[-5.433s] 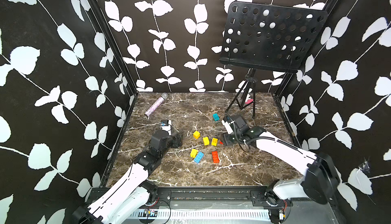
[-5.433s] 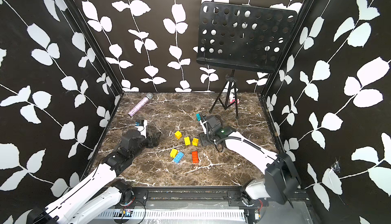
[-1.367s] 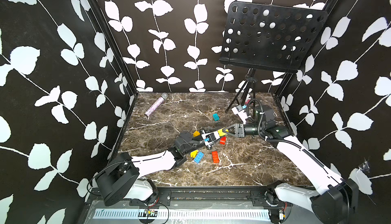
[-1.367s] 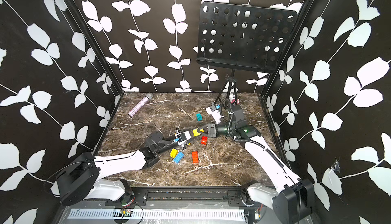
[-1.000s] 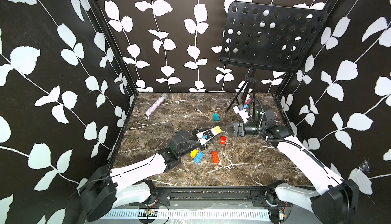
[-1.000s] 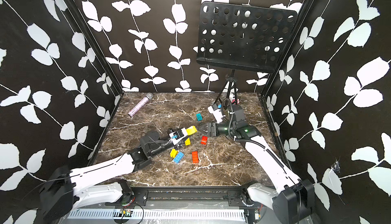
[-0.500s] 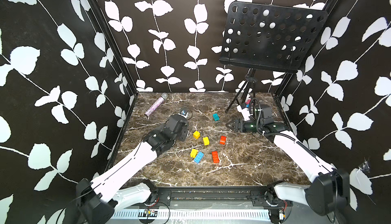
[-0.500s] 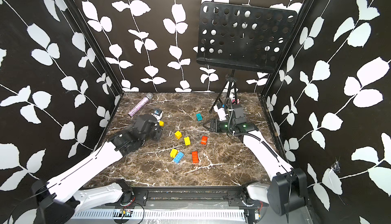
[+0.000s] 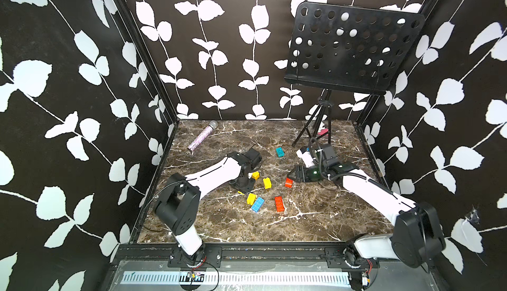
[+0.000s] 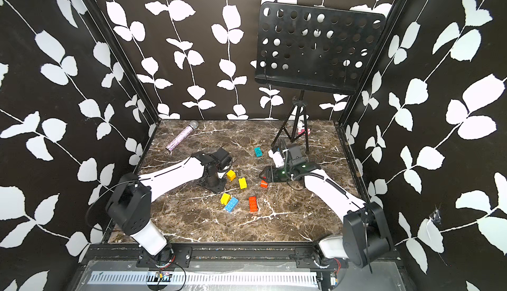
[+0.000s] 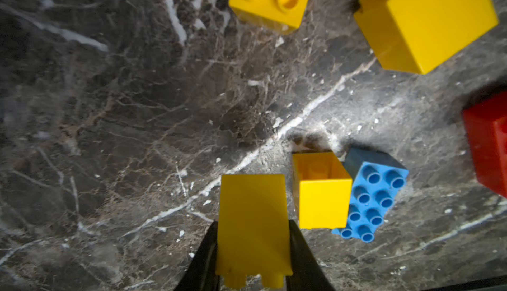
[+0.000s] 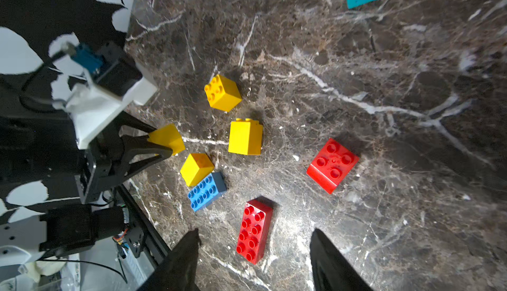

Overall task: Assemble the letter r with lego
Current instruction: Place the lego brick at the center of the board.

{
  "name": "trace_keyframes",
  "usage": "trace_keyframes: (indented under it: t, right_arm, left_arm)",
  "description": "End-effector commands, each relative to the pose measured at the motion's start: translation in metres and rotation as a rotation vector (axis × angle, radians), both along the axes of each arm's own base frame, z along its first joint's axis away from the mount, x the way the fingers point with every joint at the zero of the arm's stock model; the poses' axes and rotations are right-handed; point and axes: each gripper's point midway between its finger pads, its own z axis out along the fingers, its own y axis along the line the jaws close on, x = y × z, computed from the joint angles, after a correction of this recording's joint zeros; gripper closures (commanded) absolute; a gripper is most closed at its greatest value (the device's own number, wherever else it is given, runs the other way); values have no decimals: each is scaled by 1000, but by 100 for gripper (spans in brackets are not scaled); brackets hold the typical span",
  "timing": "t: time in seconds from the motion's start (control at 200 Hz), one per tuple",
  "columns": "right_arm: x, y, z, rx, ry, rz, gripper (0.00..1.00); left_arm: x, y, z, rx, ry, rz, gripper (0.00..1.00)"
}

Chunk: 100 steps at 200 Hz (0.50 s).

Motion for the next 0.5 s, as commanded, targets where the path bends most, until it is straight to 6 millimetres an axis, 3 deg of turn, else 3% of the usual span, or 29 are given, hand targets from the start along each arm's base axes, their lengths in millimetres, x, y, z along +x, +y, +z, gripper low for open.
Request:
trace_keyframes:
  t: [0.0, 0.245, 0.305, 0.38, 0.495]
  right_arm:
    - [-3, 3, -17, -110, -13, 33, 38]
    - [2, 14, -30, -130, -8, 41, 38]
    - [4, 18, -32, -132, -5, 48, 38]
    - [8, 23, -33, -137, -9, 58, 38]
    - [11, 31, -33, -142, -12, 80, 38]
  left_arm:
    - [-3, -11, -1, -61, 63, -14, 89]
    - [2, -4, -17, -54, 116, 1, 72]
    - [3, -5, -19, -59, 119, 0, 54]
    - [7, -8, -20, -72, 111, -6, 49]
    - [14, -13, -16, -105, 84, -8, 26]
